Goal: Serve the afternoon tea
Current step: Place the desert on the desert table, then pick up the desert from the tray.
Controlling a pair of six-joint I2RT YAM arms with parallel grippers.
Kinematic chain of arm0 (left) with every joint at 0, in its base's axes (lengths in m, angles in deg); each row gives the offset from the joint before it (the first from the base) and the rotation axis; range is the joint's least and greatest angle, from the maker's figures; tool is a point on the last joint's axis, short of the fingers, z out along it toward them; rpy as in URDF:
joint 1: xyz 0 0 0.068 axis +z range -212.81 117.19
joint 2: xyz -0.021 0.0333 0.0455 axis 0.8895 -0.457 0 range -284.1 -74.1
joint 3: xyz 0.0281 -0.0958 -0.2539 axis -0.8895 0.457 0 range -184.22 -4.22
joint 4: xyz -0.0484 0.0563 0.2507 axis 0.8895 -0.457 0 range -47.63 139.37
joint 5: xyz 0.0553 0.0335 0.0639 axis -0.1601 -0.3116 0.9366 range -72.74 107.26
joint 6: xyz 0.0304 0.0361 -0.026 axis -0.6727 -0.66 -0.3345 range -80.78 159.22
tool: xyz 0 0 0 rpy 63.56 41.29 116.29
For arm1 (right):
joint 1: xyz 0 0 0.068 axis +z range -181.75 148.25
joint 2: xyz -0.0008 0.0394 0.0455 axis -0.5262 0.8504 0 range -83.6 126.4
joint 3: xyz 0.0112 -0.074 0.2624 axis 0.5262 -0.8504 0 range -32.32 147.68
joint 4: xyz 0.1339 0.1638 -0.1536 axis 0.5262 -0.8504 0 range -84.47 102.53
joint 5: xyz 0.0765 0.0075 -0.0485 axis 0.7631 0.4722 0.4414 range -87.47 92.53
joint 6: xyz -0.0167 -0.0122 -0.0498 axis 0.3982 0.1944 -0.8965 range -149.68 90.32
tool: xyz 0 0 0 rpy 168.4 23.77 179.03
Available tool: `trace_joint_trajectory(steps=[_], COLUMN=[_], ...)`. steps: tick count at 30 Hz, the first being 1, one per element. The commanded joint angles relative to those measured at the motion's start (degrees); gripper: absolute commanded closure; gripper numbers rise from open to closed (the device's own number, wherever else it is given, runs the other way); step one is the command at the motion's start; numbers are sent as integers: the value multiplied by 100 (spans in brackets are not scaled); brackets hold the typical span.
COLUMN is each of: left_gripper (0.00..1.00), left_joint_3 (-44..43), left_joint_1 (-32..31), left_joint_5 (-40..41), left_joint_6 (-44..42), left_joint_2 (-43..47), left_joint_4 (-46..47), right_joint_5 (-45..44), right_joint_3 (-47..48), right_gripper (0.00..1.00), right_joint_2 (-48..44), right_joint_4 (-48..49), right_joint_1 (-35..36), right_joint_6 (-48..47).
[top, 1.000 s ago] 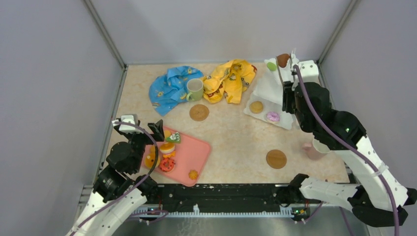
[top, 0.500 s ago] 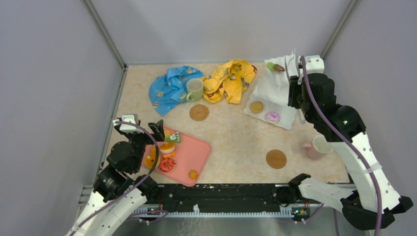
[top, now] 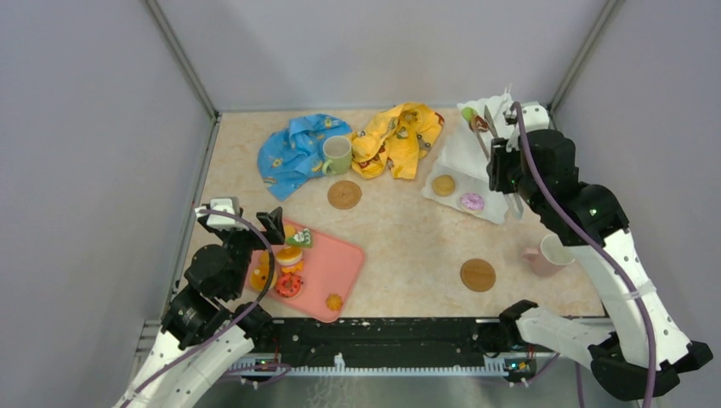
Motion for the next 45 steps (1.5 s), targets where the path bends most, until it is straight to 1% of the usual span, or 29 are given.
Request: trace_joint_trajectory(steps=[1, 4, 7, 12, 15, 18, 22, 25, 29, 34, 38, 42, 45], left_gripper=[1, 1, 1, 1, 1, 1, 1, 1, 1, 1, 1, 1, 1], left_joint_3=[-17, -8, 3, -6, -4, -12, -2, -10, -13, -33, -24, -31, -28], left_joint_1=[20, 13, 22, 21, 22, 18, 19, 18, 16, 20, 20, 17, 18], left_joint_5=[-35, -43, -61, -54, -44, -21, 0, 12, 65, 138, 177, 184, 197], left_joint_6=[-29, -27, -38, -38, -42, -31, -29, -37, -38, -3, 8, 6, 7], left_joint_2=[-16, -7, -48, -86, -95, -84, -80, -105, -138, -92, -37, -45, -32], left_joint_4=[187, 196, 214, 208, 208, 190, 201, 201, 192, 141, 153, 147, 134], right_joint_5=[567, 940, 1682, 2952, 3698, 4073, 3969, 3470, 2937, 2585, 2266, 2233, 2310], right_joint_3=[219, 172, -8, -524, -850, -1310, -1968, -2366, -2926, -3600, -3777, -3815, -3712], right_gripper=[64, 64, 64, 64, 64, 64, 64, 63, 63, 61, 61, 60, 59], right_joint_2=[-290, -327, -432, -789, -882, -1033, -1122, -1032, -895, -449, 77, 561, 888], right_joint_4=[208, 158, 265, 743, 1017, 1329, 1691, 1890, 2439, 3170, 3595, 4102, 4112], right_joint_1=[-35, -35, -35, -39, -32, 109, 592, 1392, 2362, 3341, 3989, 4158, 4165], right_joint_6=[38, -77, -254, -354, -249, -102, 99, 226, 470, 609, 562, 489, 510])
